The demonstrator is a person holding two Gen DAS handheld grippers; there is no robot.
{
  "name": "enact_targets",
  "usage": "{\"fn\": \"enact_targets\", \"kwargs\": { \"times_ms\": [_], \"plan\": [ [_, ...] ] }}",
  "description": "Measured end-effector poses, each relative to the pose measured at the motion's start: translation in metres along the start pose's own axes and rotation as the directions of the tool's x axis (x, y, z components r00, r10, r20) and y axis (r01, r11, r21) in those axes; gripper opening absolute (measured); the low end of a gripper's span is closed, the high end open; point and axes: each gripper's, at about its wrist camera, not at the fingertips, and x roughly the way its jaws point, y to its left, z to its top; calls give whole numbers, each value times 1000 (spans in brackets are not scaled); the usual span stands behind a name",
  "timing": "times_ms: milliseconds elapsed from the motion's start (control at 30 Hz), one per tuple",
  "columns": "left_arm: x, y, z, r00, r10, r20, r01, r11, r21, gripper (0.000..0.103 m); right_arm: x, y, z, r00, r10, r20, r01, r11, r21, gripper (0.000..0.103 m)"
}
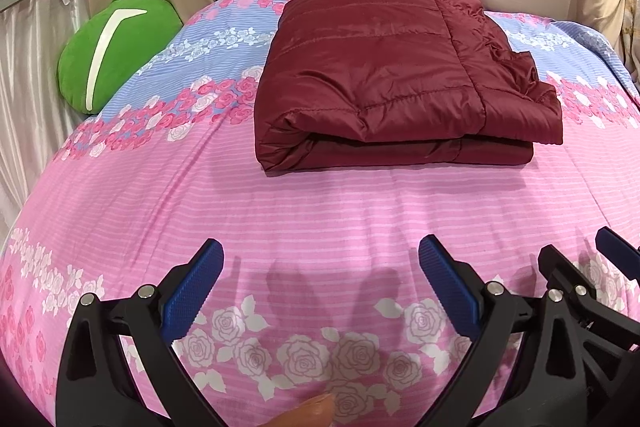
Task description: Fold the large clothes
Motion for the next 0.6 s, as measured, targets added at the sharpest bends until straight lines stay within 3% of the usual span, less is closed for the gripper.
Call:
{"fn": "enact_targets", "kwargs": {
  "times_ms": [600],
  "plan": [
    [-2, -2, 0, 1000, 8, 5, -8, 1000, -4, 95, -2, 2, 0, 1000, -12, 9, 12, 1000, 1, 64]
  ]
}}
